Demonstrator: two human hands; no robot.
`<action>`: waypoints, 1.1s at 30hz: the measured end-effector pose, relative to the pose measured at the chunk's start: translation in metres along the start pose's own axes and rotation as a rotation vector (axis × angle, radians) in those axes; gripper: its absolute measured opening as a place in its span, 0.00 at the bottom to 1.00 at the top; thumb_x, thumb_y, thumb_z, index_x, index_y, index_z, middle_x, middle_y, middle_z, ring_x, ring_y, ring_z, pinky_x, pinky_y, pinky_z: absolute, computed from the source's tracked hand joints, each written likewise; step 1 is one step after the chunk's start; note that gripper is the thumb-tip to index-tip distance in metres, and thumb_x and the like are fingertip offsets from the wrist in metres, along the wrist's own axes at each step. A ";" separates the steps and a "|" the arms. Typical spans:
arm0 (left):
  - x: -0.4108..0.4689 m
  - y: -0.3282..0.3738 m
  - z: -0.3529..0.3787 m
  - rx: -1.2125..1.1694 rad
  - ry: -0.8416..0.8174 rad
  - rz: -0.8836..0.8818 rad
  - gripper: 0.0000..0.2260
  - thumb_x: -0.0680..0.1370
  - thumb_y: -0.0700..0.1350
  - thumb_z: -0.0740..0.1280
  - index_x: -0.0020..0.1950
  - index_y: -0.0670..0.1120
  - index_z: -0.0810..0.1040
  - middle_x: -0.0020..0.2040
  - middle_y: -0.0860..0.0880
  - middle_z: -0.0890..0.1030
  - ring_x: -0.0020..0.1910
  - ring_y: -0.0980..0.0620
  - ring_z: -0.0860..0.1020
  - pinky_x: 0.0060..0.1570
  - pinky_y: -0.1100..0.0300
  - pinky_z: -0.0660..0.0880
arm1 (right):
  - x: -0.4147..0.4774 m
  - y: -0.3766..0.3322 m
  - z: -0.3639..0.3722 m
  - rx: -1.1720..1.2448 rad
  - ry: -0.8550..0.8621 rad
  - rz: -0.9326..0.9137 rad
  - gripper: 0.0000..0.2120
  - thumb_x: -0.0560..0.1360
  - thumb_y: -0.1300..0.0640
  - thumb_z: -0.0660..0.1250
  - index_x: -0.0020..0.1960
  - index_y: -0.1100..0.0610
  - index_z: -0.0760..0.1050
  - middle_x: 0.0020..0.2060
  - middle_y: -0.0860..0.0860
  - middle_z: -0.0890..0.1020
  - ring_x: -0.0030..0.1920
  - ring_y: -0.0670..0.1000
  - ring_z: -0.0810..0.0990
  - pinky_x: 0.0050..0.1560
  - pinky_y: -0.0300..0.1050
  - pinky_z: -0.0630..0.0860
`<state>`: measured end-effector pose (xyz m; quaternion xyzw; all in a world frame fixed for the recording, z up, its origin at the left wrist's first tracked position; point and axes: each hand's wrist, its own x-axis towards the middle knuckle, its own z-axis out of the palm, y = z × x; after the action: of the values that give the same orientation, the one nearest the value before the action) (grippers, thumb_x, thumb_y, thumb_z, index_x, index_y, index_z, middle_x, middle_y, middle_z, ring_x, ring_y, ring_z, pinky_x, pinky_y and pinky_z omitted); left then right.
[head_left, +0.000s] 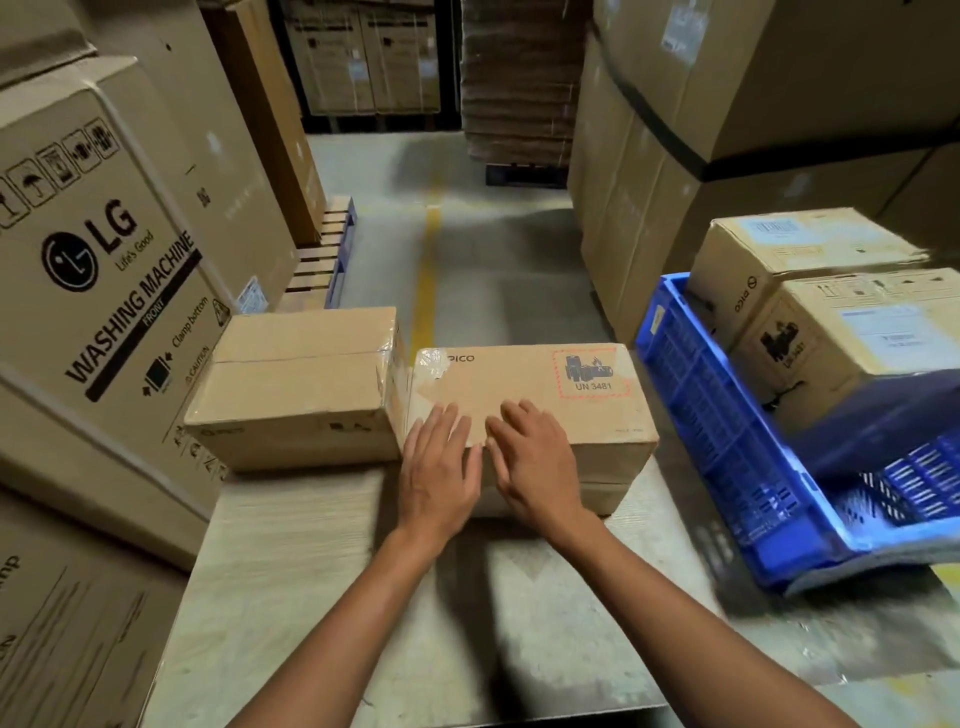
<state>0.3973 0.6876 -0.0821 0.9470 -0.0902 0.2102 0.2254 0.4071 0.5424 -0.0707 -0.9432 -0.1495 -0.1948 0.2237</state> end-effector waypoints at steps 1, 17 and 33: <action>-0.002 -0.001 0.001 0.012 -0.007 0.002 0.21 0.79 0.50 0.58 0.66 0.41 0.79 0.68 0.42 0.77 0.71 0.42 0.72 0.70 0.43 0.67 | -0.001 -0.001 0.003 -0.044 -0.019 -0.007 0.17 0.79 0.51 0.56 0.59 0.56 0.79 0.62 0.56 0.79 0.65 0.61 0.75 0.65 0.58 0.73; 0.074 -0.009 -0.016 0.121 -0.389 0.036 0.20 0.83 0.46 0.57 0.75 0.43 0.69 0.78 0.45 0.65 0.78 0.45 0.61 0.77 0.50 0.56 | 0.053 0.010 0.000 -0.315 -0.275 -0.041 0.23 0.79 0.43 0.49 0.63 0.53 0.73 0.63 0.54 0.75 0.64 0.58 0.72 0.57 0.56 0.69; 0.103 0.017 0.002 0.105 -0.534 -0.032 0.23 0.84 0.52 0.52 0.78 0.46 0.63 0.81 0.47 0.57 0.80 0.45 0.53 0.77 0.41 0.50 | 0.073 0.052 -0.013 -0.232 -0.486 0.170 0.39 0.75 0.30 0.39 0.81 0.47 0.52 0.82 0.53 0.50 0.81 0.57 0.48 0.77 0.67 0.45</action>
<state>0.4853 0.6640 -0.0321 0.9806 -0.1206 -0.0463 0.1475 0.4868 0.5057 -0.0468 -0.9907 -0.0957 0.0409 0.0872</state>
